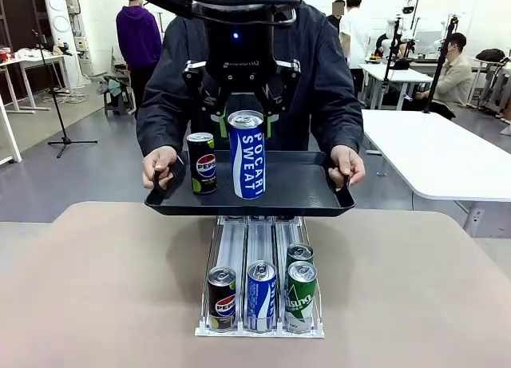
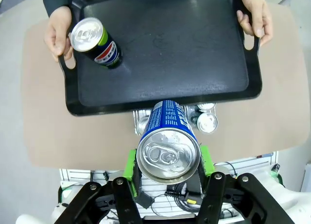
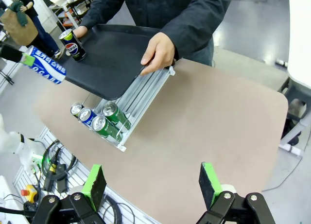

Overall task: Retrieve and hand over the desired beverage to the person.
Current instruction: Place the picked can on the Handle tray extended by the person.

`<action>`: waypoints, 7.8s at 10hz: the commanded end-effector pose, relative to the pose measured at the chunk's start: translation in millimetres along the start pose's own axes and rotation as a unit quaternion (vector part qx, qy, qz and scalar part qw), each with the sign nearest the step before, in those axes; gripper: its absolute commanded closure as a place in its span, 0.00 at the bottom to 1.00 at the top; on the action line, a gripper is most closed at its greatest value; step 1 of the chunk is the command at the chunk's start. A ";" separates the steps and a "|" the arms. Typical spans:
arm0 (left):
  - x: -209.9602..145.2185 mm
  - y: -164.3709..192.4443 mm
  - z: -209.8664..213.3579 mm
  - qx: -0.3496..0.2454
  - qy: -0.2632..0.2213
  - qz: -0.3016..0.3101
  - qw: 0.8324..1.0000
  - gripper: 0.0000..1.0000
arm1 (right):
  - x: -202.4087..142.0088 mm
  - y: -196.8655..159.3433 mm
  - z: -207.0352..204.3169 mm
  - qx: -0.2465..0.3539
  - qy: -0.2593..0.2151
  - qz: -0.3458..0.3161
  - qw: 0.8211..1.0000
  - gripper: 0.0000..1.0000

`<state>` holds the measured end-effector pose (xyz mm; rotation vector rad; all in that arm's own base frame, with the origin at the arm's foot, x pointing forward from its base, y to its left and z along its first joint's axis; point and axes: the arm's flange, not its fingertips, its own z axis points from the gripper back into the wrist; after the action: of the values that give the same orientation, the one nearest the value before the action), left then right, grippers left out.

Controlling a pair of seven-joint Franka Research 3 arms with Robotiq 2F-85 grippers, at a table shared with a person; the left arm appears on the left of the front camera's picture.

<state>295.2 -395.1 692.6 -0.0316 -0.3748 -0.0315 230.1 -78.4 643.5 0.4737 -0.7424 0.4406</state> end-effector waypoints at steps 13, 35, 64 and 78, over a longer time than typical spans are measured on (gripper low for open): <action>156.3 -6.6 -67.4 0.020 0.077 0.033 0.996 0.42 | -0.1 -0.4 -1.7 0.015 -0.002 0.007 1.000 0.00; 43.5 154.9 20.1 -0.104 -0.010 -0.173 0.979 0.00 | -0.1 -0.4 -1.7 0.015 -0.002 0.007 1.000 0.00; -2.7 332.4 48.8 -0.230 -0.092 -0.223 0.943 0.00 | -0.1 -0.4 -1.7 0.015 -0.002 0.007 1.000 0.00; -2.7 332.4 48.8 -0.230 -0.092 -0.223 0.943 0.00 | -0.1 -0.4 -1.7 0.015 -0.002 0.007 1.000 0.00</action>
<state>286.9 -62.3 726.5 -0.4205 -0.5561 -0.5634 230.1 -78.8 643.3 0.4733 -0.7427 0.4428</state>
